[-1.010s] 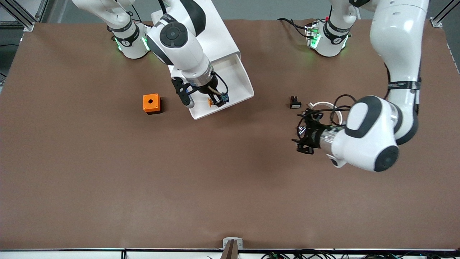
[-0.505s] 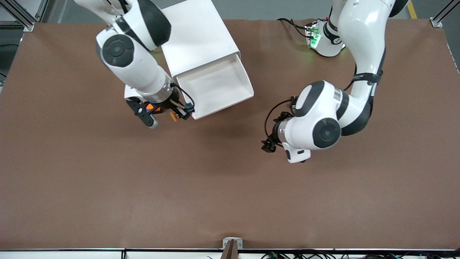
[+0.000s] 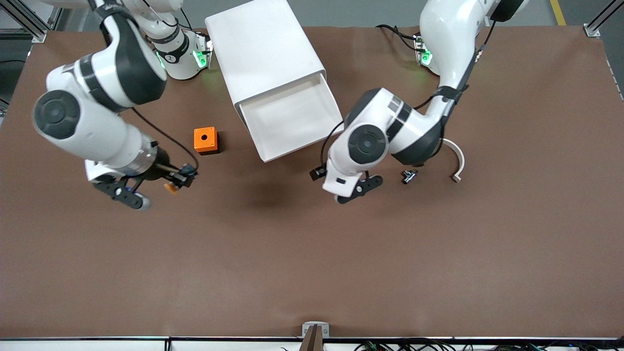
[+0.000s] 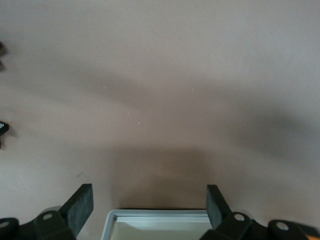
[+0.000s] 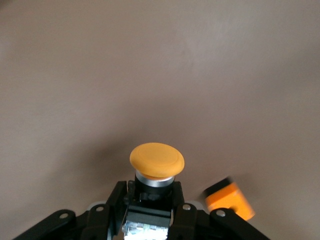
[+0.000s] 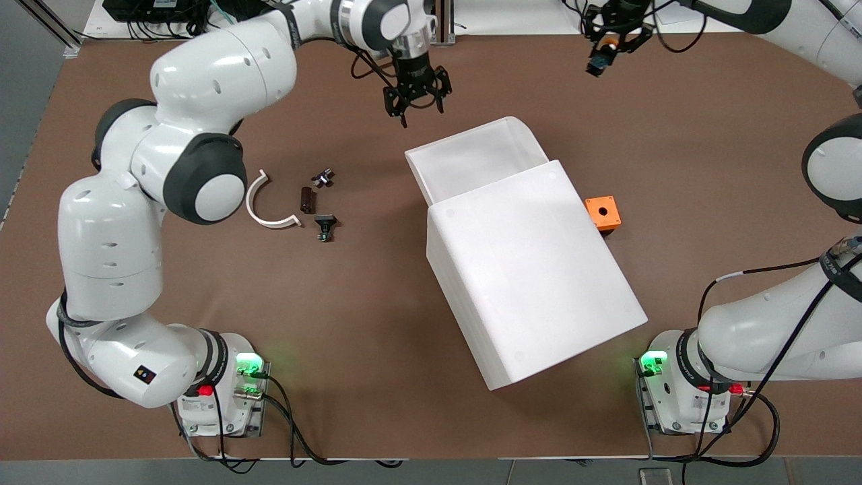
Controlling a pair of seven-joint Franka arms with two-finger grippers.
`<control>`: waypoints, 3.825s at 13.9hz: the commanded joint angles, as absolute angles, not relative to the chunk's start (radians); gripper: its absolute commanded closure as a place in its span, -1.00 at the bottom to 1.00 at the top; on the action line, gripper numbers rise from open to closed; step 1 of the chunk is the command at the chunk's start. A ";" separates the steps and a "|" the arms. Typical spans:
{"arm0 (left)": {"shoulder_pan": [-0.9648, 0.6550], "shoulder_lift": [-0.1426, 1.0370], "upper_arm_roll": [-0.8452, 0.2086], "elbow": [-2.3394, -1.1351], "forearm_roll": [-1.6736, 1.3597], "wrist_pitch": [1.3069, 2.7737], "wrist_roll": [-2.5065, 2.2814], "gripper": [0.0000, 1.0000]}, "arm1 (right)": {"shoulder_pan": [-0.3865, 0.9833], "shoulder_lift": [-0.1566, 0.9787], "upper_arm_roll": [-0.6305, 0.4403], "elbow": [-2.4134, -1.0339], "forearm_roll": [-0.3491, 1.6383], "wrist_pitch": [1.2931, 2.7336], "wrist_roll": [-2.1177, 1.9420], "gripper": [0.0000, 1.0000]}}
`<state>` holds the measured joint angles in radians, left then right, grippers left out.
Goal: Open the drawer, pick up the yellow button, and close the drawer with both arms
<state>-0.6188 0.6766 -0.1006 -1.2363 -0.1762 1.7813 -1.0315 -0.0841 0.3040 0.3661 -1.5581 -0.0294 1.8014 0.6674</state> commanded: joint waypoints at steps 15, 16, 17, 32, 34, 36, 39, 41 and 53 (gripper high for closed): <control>-0.864 0.666 -0.175 -1.298 -0.287 1.772 -1.269 -0.99 | -0.127 0.650 0.092 -1.589 -0.029 2.063 -0.161 0.93; -0.865 0.666 -0.187 -1.301 -0.293 1.772 -1.282 -0.99 | -0.133 0.664 0.092 -1.597 -0.031 2.081 -0.176 0.93; -0.865 0.666 -0.201 -1.308 -0.296 1.772 -1.302 -0.99 | -0.135 0.675 0.092 -1.600 -0.031 2.097 -0.187 0.93; -0.439 0.509 -0.179 -1.305 0.086 1.696 -1.186 -0.99 | -0.127 0.669 0.092 -1.572 -0.035 2.115 -0.181 -1.00; -0.368 0.462 -0.178 -1.305 0.091 1.645 -1.021 -0.99 | -0.127 0.611 0.092 -1.574 -0.034 2.095 -0.179 -1.00; -0.286 0.410 -0.179 -1.305 0.091 1.611 -0.907 -0.99 | -0.129 0.554 0.092 -1.574 -0.034 2.060 -0.179 -1.00; -0.174 0.341 -0.181 -1.305 0.089 1.557 -0.725 -0.99 | -0.114 0.456 0.092 -1.578 -0.031 2.008 -0.135 -1.00; -0.112 0.301 -0.181 -1.307 0.086 1.526 -0.610 -0.99 | -0.094 0.376 0.094 -1.578 -0.031 1.948 -0.068 -1.00; -0.006 -0.107 -0.092 -1.686 -0.004 1.528 -0.295 -0.99 | -0.044 0.034 0.092 -1.595 -0.031 1.799 0.037 -1.00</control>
